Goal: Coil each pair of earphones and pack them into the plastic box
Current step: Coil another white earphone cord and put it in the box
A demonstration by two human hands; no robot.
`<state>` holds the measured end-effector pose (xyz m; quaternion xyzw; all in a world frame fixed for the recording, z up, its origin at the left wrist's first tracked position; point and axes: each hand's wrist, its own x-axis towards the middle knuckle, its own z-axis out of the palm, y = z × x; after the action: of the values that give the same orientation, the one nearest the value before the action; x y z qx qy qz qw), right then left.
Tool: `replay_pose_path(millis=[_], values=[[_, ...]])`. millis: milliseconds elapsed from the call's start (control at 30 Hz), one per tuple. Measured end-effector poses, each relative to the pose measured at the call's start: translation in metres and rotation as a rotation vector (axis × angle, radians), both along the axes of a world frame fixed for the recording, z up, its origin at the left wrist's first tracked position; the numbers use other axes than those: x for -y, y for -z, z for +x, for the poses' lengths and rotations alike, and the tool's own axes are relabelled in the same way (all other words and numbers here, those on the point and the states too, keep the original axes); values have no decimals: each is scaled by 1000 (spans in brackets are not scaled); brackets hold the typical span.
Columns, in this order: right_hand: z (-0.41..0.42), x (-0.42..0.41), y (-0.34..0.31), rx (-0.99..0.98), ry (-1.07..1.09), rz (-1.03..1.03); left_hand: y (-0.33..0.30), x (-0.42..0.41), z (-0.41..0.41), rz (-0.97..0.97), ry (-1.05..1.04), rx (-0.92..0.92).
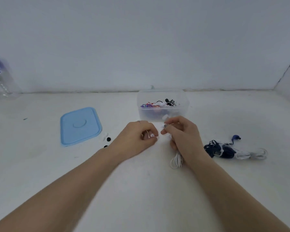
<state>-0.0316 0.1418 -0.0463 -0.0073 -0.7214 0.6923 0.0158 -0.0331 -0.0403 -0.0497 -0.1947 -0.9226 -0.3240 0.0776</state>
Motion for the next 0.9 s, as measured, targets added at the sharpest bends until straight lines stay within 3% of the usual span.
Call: replay_pose_path(millis=[167, 467, 900], values=[[0, -4, 2, -26, -35, -18, 5, 0, 6, 240, -83, 56], [1, 1, -2, -60, -83, 9, -1, 3, 9, 526, -30, 121], [5, 2, -4, -100, -107, 62, -1, 0, 14, 553, -13, 54]])
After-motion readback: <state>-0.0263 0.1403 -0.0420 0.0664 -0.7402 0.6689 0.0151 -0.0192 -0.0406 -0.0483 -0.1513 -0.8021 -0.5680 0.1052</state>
